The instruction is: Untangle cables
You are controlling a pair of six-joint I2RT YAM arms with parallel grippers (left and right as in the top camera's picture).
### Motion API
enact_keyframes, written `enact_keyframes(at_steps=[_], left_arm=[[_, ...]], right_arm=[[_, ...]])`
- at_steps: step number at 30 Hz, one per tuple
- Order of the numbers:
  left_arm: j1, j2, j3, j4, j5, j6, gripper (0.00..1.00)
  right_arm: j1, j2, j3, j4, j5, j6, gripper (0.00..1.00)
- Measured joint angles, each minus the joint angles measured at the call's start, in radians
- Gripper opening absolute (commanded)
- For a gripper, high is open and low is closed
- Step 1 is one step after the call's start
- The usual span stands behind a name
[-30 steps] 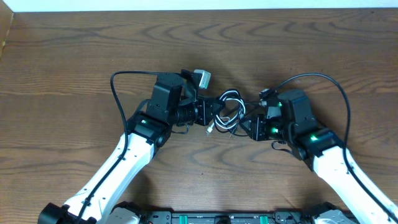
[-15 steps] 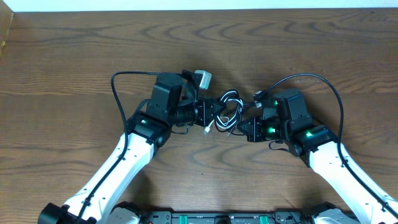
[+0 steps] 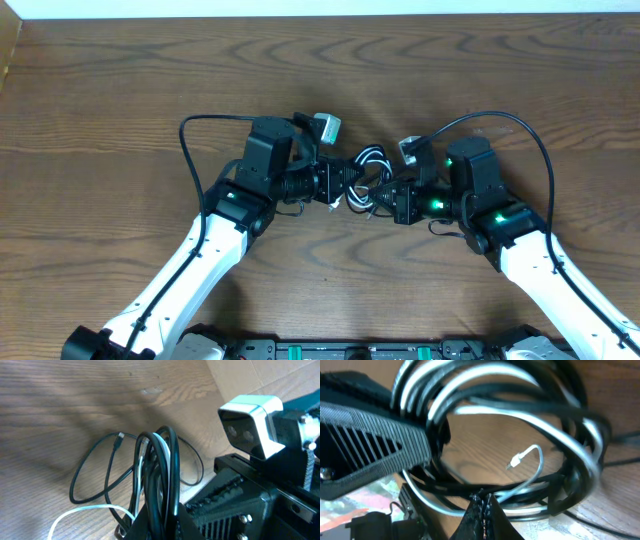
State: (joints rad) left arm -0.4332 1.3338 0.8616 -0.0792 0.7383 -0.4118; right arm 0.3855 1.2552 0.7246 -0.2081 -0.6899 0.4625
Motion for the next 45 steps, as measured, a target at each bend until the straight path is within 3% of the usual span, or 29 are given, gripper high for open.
enact_keyframes(at_steps=[9, 16, 22, 26, 32, 45], left_arm=[[0.0, 0.0, 0.0, 0.001, 0.13, 0.058, 0.08], [0.0, 0.0, 0.0, -0.001, 0.119, 0.08, 0.08], [0.0, 0.0, 0.0, -0.003, 0.087, 0.084, 0.08], [0.0, 0.0, 0.0, -0.003, 0.083, 0.088, 0.08], [0.0, 0.0, 0.0, 0.001, 0.083, 0.082, 0.08], [0.0, 0.0, 0.0, 0.013, 0.147, 0.042, 0.08]], right_arm=[[0.0, 0.0, 0.0, 0.001, 0.113, 0.0, 0.03], [0.0, -0.021, 0.0, -0.005, 0.089, 0.0, 0.25], [-0.028, -0.158, 0.0, -0.09, 0.072, -0.004, 0.31], [-0.093, -0.287, 0.0, -0.159, 0.115, -0.004, 0.43], [-0.112, -0.369, 0.0, -0.227, 0.228, -0.008, 0.43], [-0.09, -0.206, 0.0, -0.193, 0.274, -0.033, 0.38]])
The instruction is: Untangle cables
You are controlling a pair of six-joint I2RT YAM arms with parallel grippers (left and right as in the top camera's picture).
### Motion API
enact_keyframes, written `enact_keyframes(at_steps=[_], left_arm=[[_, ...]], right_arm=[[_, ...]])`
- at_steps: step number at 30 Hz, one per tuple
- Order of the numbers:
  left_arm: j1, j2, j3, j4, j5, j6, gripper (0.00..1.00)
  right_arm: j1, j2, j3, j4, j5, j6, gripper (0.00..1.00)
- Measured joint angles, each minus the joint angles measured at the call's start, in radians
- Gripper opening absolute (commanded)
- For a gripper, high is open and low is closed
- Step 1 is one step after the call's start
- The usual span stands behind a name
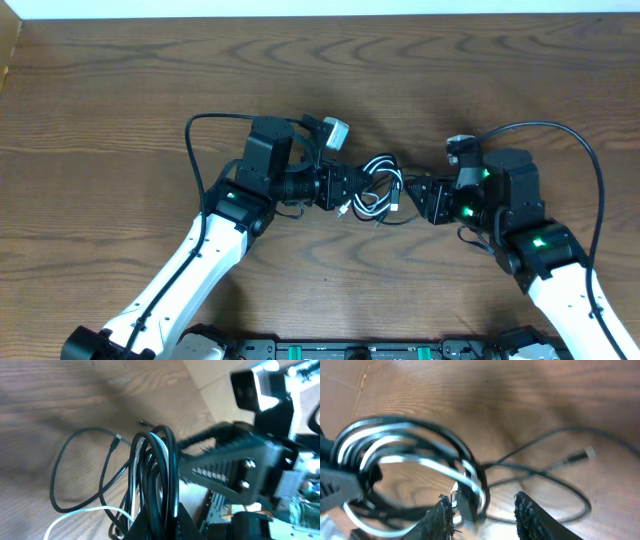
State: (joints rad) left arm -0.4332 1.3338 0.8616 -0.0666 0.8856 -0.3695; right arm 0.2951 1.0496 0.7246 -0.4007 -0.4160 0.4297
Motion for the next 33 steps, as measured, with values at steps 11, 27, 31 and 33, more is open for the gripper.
enact_keyframes(at_steps=[11, 27, 31, 33], left_arm=[[0.0, 0.0, 0.0, -0.002, 0.033, 0.029, 0.08], [0.0, 0.0, 0.0, 0.022, -0.031, -0.152, 0.08], [0.001, 0.0, 0.0, 0.023, -0.031, -0.292, 0.08], [0.006, 0.0, 0.0, 0.026, -0.023, -0.338, 0.08]], right_arm=[[0.008, 0.008, 0.0, 0.027, -0.002, -0.056, 0.4], [0.024, 0.016, 0.0, -0.09, -0.213, -0.002, 0.32], [0.024, 0.029, 0.0, -0.093, -0.233, 0.039, 0.29], [0.024, 0.03, 0.0, -0.095, -0.232, 0.048, 0.29]])
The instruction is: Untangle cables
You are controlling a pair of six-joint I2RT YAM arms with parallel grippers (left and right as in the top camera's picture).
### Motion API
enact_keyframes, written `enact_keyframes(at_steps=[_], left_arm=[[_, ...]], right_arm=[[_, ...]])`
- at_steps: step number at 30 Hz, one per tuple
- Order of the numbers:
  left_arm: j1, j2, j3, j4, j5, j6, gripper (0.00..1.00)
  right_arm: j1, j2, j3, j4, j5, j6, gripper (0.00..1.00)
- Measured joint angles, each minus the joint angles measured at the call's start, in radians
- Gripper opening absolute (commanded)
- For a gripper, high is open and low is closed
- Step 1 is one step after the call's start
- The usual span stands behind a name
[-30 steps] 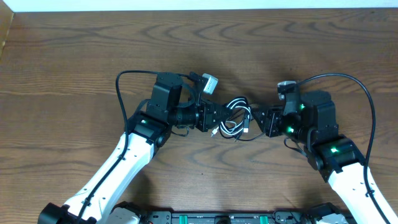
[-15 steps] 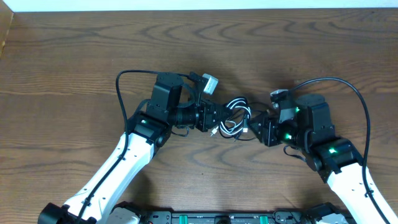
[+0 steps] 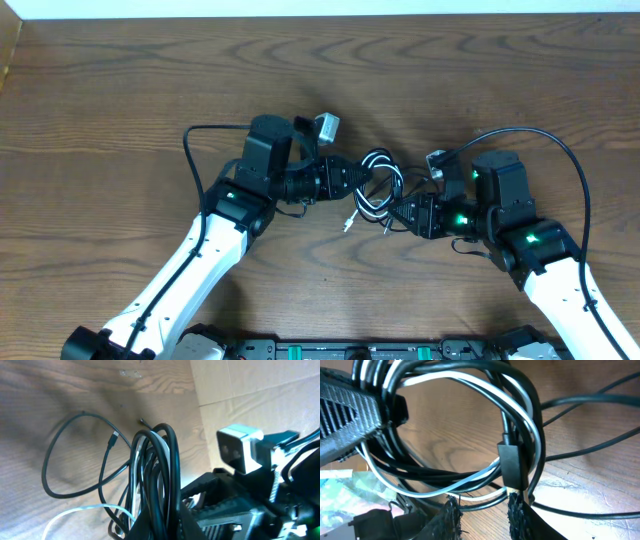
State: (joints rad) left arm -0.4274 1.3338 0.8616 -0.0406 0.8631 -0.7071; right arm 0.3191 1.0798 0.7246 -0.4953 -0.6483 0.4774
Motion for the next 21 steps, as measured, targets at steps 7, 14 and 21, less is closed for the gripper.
enact_keyframes(at_steps=[7, 14, 21], left_arm=[[0.029, 0.0, 0.0, 0.001, 0.017, -0.056, 0.08], [0.035, 0.0, 0.0, 0.002, 0.025, -0.075, 0.08], [0.035, 0.0, 0.0, 0.018, 0.057, -0.105, 0.08]], right_arm=[[0.0, 0.0, 0.0, -0.012, 0.04, 0.015, 0.36], [-0.025, 0.0, 0.0, -0.013, 0.067, 0.039, 0.37], [-0.029, 0.0, 0.0, 0.012, 0.058, 0.12, 0.31]])
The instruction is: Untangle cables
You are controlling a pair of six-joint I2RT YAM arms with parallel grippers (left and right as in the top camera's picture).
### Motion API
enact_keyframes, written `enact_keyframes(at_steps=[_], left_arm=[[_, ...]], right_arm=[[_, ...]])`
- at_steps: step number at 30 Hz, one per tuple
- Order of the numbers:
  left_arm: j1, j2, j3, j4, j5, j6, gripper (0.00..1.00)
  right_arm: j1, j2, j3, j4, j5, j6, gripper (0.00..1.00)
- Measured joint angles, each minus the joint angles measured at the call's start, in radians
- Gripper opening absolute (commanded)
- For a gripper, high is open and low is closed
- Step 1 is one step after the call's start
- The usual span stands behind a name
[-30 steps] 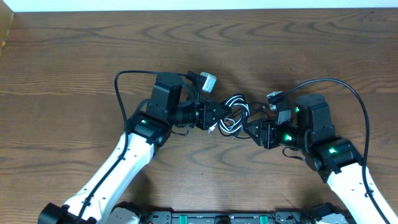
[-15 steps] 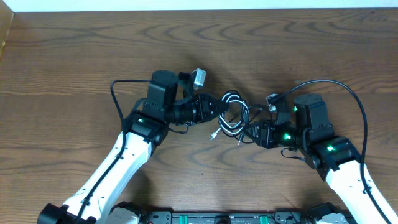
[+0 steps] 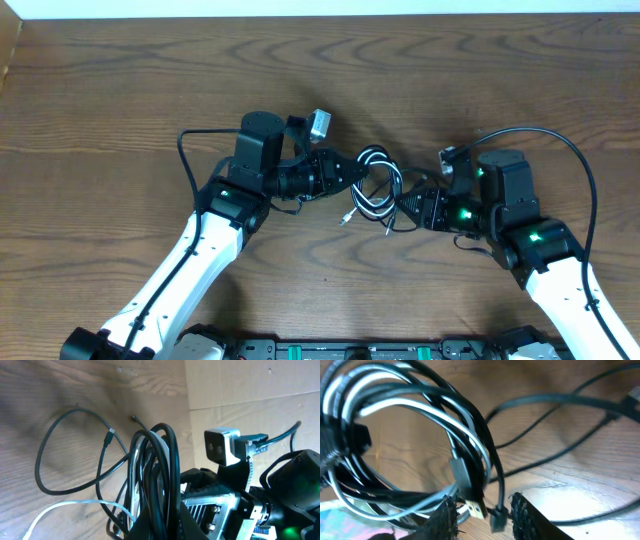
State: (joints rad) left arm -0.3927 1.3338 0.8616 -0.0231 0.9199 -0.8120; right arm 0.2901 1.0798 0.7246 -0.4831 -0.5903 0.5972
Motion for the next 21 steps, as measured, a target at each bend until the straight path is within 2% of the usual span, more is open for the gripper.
enact_keyframes(at_steps=[3, 12, 17, 21], left_arm=[[0.0, 0.0, 0.0, 0.002, 0.003, -0.007, 0.08], [0.0, 0.0, 0.0, 0.002, 0.015, -0.026, 0.08], [0.0, 0.0, 0.0, 0.002, 0.018, -0.026, 0.08], [0.0, 0.0, 0.0, 0.002, 0.018, -0.027, 0.08]], right_arm=[[0.0, 0.0, 0.0, 0.01, -0.019, 0.032, 0.26], [0.0, 0.0, 0.0, 0.016, -0.077, 0.076, 0.23], [0.0, 0.0, 0.0, 0.016, -0.096, 0.084, 0.03], [0.0, 0.0, 0.0, 0.018, -0.103, 0.088, 0.01]])
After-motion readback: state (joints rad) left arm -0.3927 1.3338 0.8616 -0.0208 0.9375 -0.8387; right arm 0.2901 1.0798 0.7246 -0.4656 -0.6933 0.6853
